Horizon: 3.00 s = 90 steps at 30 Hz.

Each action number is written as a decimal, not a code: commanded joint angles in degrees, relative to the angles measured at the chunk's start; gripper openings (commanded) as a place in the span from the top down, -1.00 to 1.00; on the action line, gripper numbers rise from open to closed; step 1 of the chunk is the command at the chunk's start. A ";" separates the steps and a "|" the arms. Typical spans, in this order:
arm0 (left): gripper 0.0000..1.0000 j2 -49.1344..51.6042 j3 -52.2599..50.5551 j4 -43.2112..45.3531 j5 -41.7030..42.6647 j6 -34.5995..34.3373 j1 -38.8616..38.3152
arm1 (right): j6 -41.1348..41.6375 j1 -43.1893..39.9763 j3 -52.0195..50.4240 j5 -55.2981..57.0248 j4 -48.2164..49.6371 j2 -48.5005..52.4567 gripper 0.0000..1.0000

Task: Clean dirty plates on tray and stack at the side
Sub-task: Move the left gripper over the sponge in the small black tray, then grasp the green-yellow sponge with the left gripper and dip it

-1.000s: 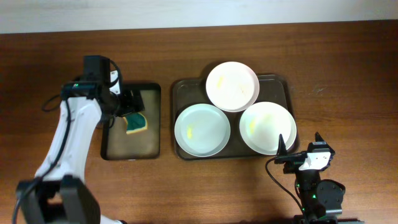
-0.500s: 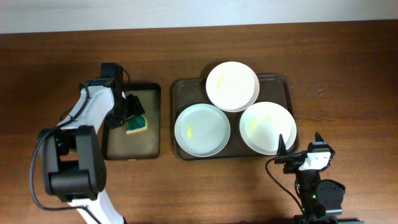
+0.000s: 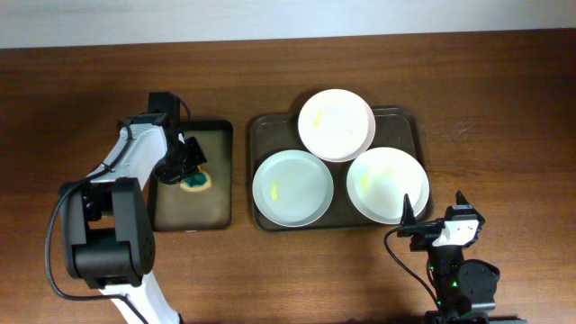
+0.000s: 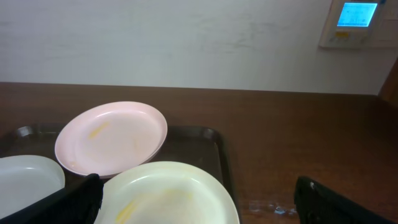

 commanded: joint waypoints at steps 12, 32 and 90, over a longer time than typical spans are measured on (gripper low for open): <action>-0.46 1.60 0.52 10.25 -8.02 0.13 0.17 | 0.22 -0.26 -0.42 0.28 -0.24 -0.42 -0.97; -0.99 1.60 0.52 -1.57 1.49 0.13 0.13 | 0.22 -0.26 -0.42 0.28 -0.24 -0.42 -0.97; 1.00 1.57 3.63 -8.79 -6.05 0.13 0.09 | 0.22 -0.26 -0.42 0.28 -0.24 -0.42 -0.97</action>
